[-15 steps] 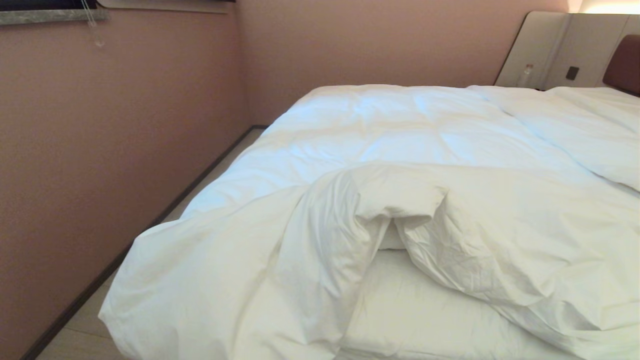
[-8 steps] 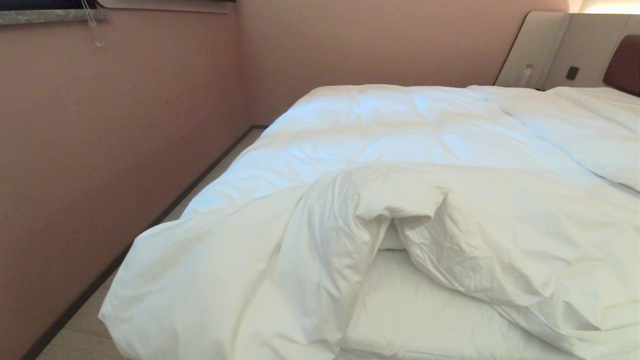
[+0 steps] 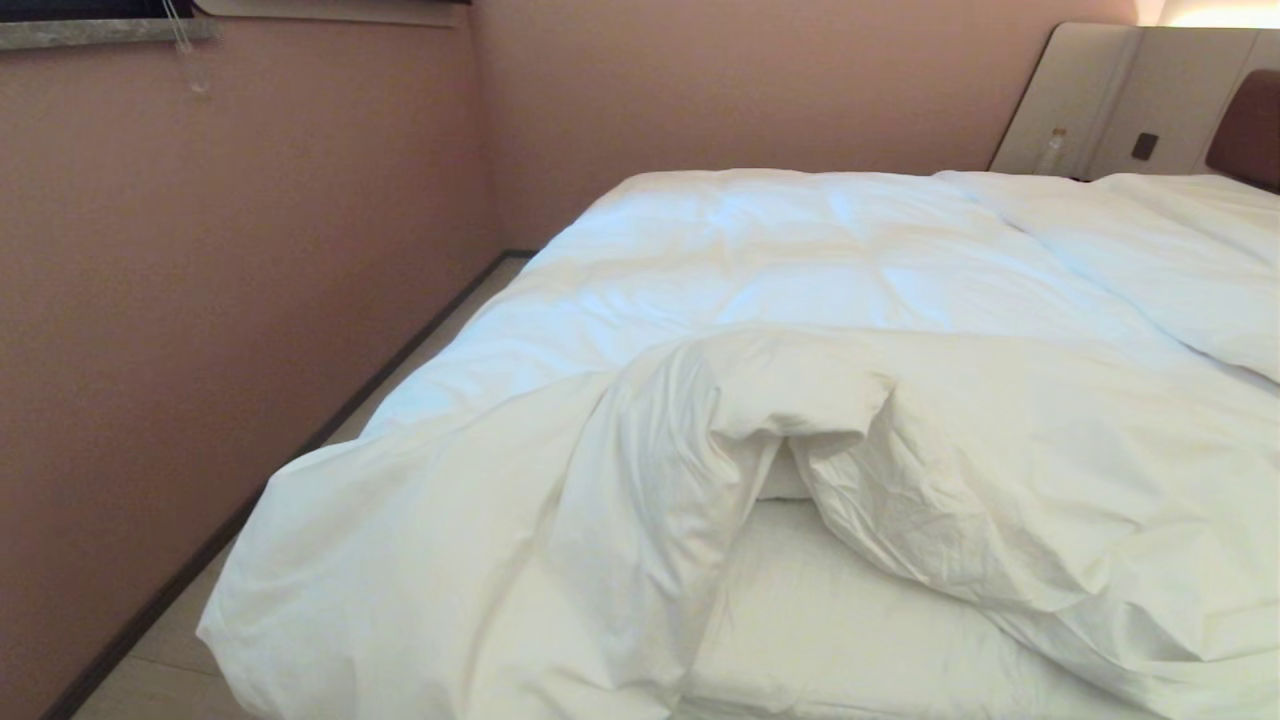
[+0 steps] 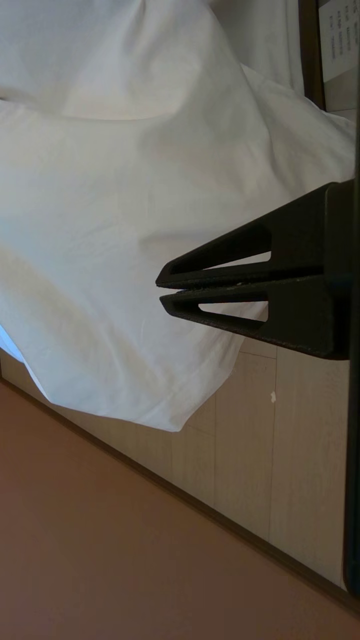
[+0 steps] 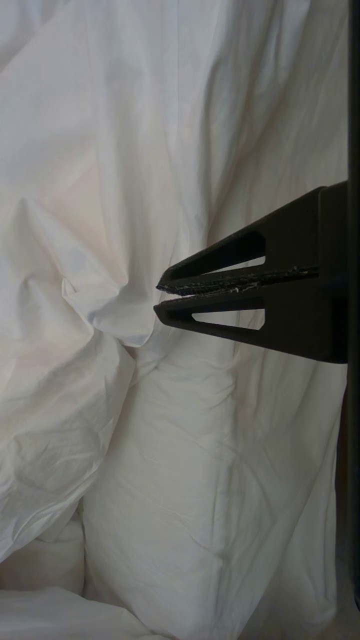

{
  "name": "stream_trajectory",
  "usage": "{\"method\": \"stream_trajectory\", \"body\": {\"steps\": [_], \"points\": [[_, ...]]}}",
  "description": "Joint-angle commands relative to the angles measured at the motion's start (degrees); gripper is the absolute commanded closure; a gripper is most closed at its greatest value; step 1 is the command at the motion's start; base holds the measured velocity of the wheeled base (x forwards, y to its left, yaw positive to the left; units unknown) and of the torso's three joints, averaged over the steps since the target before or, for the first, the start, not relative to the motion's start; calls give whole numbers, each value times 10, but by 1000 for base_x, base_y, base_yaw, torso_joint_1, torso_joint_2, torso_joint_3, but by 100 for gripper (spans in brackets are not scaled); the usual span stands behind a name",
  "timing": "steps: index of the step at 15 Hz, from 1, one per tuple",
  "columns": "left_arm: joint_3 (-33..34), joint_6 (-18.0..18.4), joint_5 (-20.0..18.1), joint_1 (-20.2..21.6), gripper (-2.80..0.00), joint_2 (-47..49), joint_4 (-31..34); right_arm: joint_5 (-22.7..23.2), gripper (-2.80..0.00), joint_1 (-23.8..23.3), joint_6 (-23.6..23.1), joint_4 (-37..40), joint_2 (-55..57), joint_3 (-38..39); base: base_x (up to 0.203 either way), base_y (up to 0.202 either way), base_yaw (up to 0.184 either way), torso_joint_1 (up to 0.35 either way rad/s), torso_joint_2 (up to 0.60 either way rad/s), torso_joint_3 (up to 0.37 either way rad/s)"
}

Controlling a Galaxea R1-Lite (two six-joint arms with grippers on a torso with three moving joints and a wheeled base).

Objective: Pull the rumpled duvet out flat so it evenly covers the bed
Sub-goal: Flatten the corners of the folded blanket

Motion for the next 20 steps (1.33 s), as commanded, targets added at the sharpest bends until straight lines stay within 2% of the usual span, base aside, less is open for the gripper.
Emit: {"method": "stream_trajectory", "body": {"steps": [1,9,13,20], "points": [[0,0,0,0,0,0,0,1,0,0,0,1,0,0,0,0,0,0,0,0],[0,-1,0,0,0,0,0,0,0,0,0,1,0,0,0,0,0,0,0,0],[0,1,0,0,0,0,0,3,0,0,-31,3,0,0,0,0,0,0,0,0],[0,-12,3,0,0,0,0,2,0,0,-18,2,0,0,0,0,0,0,0,0]]}}
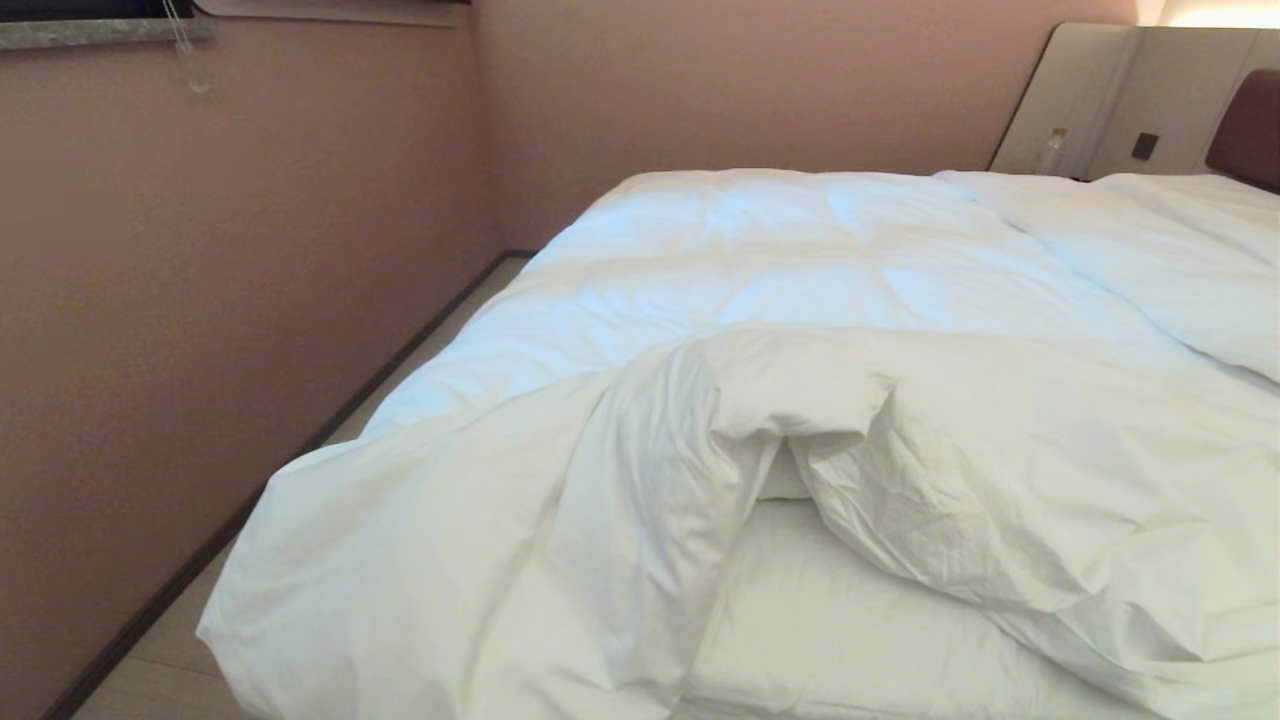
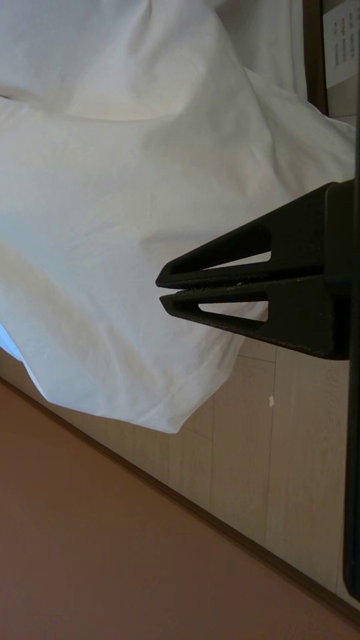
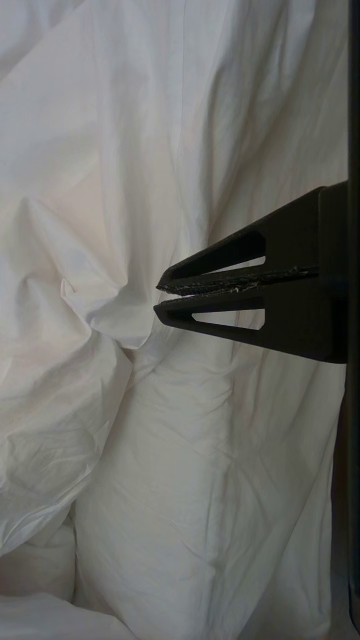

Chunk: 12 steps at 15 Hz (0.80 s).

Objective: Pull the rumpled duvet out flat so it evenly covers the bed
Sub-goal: Flatten the corners of the folded blanket

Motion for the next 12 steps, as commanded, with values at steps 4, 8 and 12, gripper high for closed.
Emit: {"method": "stream_trajectory", "body": {"steps": [4,8,12], "points": [[0,0,1,0,0,0,0,0,0,0,-6,-2,0,0,0,0,0,0,0,0],[0,0,1,0,0,0,0,0,0,0,-45,21,4,-61,0,0,0,0,0,0],[0,0,1,0,0,0,0,2,0,2,-66,98,142,-257,0,0,0,0,0,0]]}}
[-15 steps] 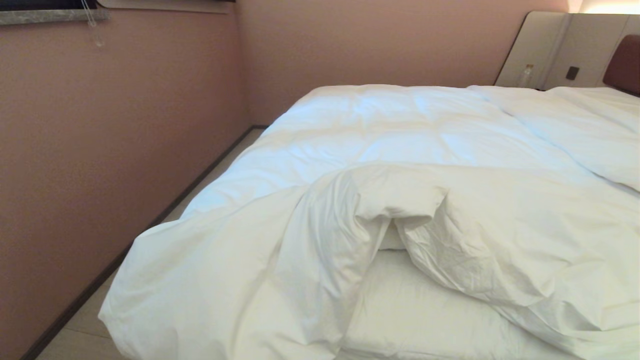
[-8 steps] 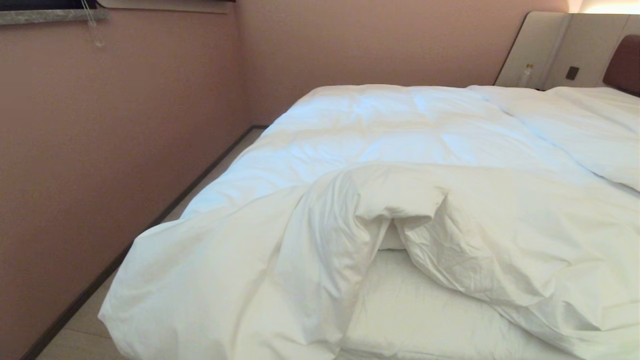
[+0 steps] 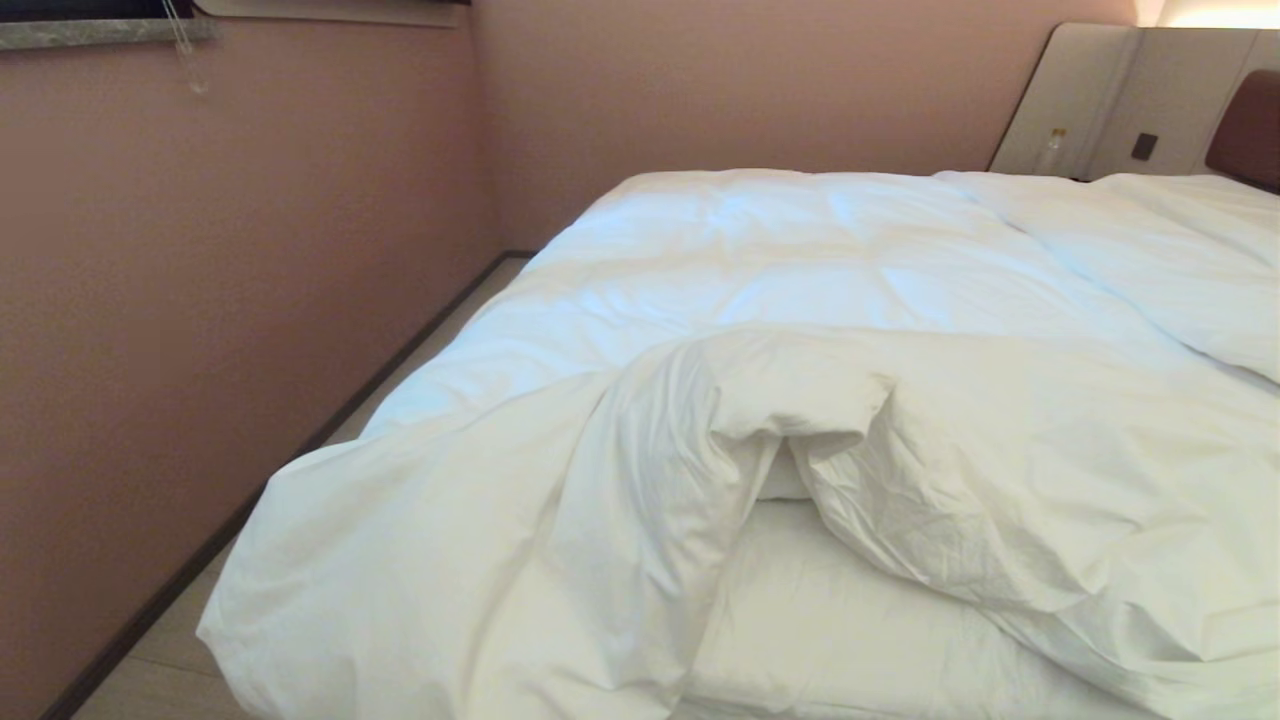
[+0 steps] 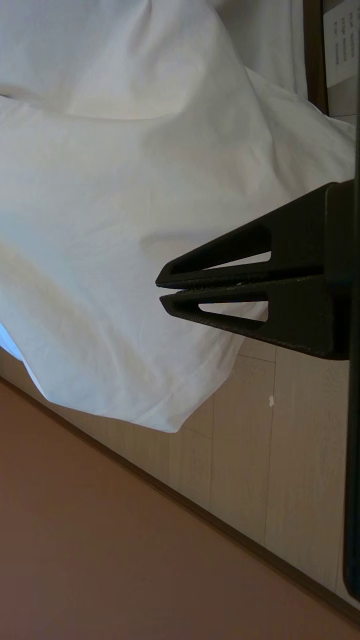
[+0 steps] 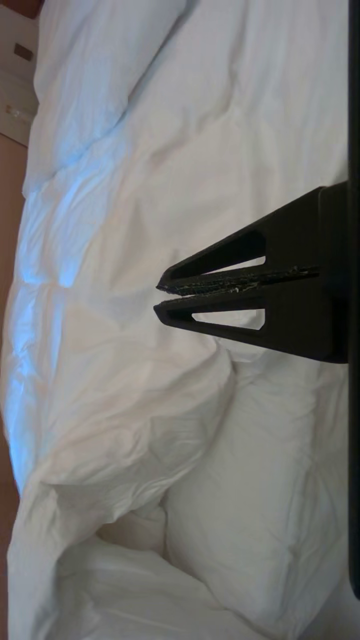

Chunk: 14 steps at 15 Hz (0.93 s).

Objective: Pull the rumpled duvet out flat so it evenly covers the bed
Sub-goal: Flatten the corners of the folded blanket

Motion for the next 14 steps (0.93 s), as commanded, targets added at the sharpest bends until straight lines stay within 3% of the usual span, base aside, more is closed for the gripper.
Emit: {"method": "stream_trajectory", "body": {"steps": [1,9,14], "points": [[0,0,0,0,0,0,0,0,0,2,-21,48,103,-60,0,0,0,0,0,0],[0,0,0,0,0,0,0,0,0,13,-242,63,474,-158,0,0,0,0,0,0],[0,0,0,0,0,0,0,-25,0,93,-317,63,617,-232,0,0,0,0,0,0]]}}
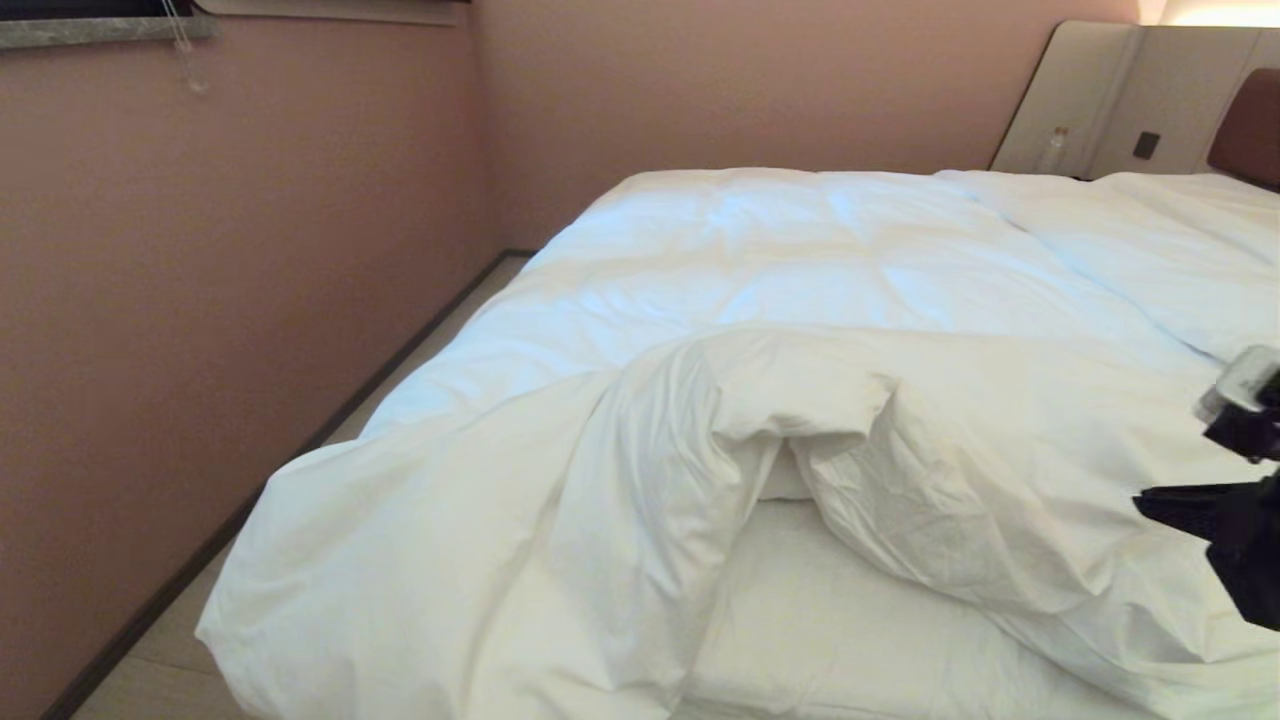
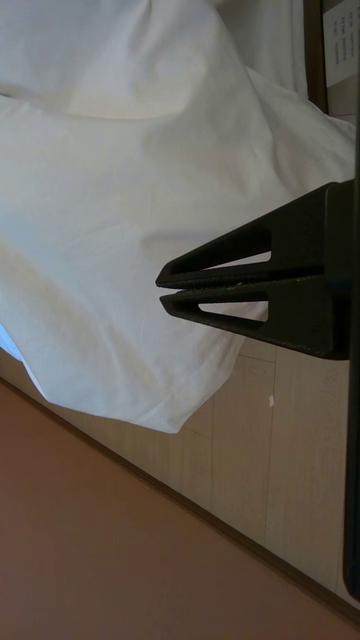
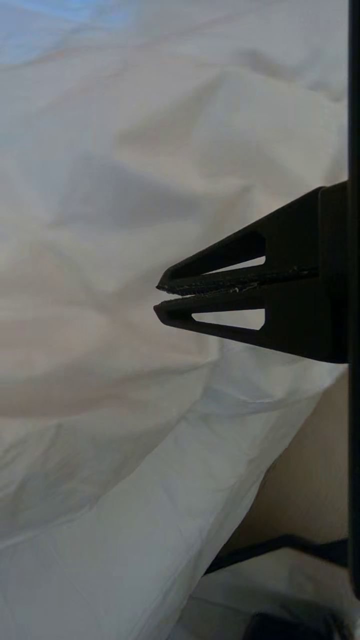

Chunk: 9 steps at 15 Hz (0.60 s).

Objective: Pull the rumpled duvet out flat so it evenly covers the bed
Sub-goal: Flatten the corners of the folded blanket

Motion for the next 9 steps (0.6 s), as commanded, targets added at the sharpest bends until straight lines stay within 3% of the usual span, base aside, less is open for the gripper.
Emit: {"method": "stream_trajectory", "body": {"steps": [1,3,7,8,9], "points": [[0,0,0,0,0,0,0,-20,0,25,-72,1,60,-19,0,0,0,0,0,0],[0,0,0,0,0,0,0,-59,0,94,-84,1,88,-28,0,0,0,0,0,0],[0,0,0,0,0,0,0,-91,0,176,-85,6,69,15,0,0,0,0,0,0],[0,0,0,0,0,0,0,-99,-280,195,-81,5,52,36,0,0,0,0,0,0],[0,0,0,0,0,0,0,-108,-280,208,-79,5,40,49,0,0,0,0,0,0]]}}
